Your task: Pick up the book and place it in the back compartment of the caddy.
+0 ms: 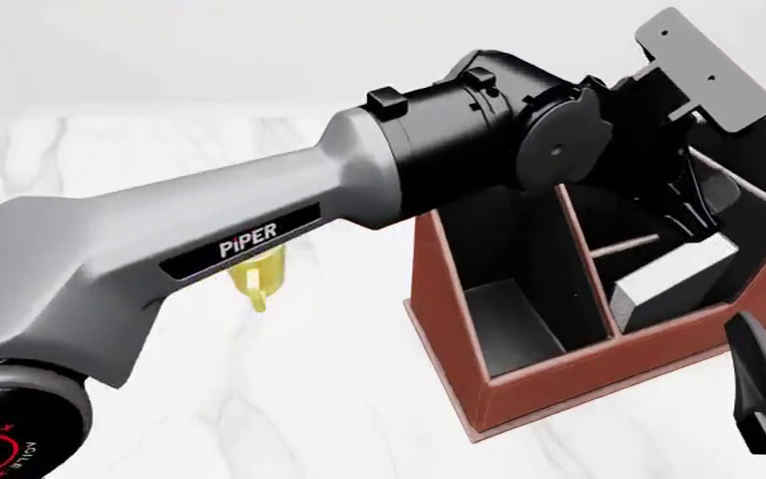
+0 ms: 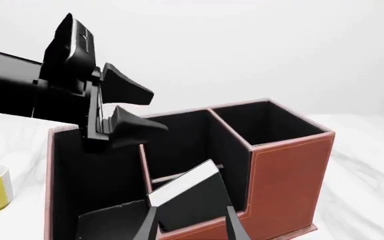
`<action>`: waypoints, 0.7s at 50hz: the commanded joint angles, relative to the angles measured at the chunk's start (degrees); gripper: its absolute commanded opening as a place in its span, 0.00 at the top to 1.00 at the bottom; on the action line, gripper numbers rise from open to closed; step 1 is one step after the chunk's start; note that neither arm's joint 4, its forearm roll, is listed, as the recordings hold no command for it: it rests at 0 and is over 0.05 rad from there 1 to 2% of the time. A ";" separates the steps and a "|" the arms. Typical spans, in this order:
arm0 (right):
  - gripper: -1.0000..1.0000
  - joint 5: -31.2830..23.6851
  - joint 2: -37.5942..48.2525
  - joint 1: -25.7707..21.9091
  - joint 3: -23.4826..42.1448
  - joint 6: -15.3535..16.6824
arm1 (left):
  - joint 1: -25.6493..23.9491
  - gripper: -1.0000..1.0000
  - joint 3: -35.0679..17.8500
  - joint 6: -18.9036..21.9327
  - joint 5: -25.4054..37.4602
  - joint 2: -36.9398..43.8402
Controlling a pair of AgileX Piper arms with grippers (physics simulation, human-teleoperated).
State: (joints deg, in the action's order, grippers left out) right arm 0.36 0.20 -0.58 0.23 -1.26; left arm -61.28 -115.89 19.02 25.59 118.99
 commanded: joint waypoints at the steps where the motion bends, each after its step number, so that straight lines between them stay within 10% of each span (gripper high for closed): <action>1: 0.00 0.00 0.01 0.02 -0.01 0.03 | 4.66 0.00 13.02 1.27 -8.53 -13.23; 17: 0.00 -0.18 -0.13 -0.37 0.25 -0.15 | 19.65 0.00 71.52 3.14 -38.94 -59.12; 35: 0.00 -0.26 0.21 0.93 0.16 0.21 | 36.29 0.00 92.39 -8.94 -40.94 -86.94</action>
State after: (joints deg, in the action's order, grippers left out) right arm 0.16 0.17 -0.26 0.45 -1.19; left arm -33.70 -38.14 16.01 -10.87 47.29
